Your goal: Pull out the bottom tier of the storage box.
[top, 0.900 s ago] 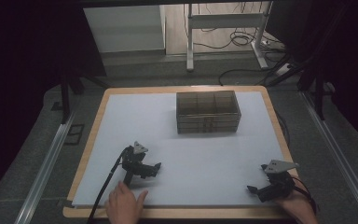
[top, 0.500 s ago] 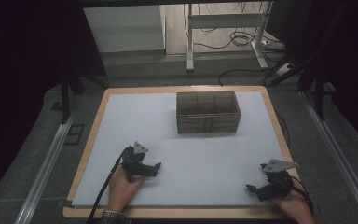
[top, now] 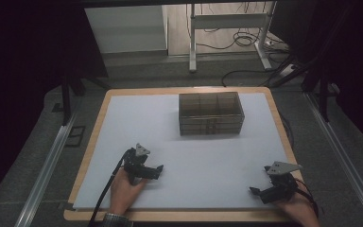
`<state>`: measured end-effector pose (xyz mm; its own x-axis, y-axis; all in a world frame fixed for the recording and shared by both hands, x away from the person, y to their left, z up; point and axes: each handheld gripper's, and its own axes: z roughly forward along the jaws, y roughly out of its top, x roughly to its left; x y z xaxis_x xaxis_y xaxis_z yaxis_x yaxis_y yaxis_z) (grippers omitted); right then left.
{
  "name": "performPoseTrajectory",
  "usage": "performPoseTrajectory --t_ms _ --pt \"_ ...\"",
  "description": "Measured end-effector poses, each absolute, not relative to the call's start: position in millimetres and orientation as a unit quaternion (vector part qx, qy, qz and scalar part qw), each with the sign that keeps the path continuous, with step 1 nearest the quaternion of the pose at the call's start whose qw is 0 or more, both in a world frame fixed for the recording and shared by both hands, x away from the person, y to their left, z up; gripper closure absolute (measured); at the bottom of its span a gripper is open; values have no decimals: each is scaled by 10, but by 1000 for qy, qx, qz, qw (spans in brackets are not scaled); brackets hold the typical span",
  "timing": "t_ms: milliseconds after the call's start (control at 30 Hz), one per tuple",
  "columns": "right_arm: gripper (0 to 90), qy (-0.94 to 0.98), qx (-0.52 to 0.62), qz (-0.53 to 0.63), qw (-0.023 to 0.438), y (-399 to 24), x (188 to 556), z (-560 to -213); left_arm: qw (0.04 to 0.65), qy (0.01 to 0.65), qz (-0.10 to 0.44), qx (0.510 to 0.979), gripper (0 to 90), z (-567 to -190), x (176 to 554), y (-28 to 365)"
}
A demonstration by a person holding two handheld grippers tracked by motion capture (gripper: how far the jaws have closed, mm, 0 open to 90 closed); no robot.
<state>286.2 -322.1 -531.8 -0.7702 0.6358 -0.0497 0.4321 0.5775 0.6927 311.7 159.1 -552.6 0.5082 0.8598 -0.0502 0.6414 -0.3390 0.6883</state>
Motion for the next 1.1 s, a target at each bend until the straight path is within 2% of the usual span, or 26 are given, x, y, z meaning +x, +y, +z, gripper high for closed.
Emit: performPoseTrajectory --t_ms 733,1100 --pt "0 876 306 342 146 -3217 2865 -5308 334 468 163 802 0 -5525 3118 1592" --pt "84 883 293 329 162 -3213 2850 -5230 334 468 163 802 0 -5525 3118 1591"
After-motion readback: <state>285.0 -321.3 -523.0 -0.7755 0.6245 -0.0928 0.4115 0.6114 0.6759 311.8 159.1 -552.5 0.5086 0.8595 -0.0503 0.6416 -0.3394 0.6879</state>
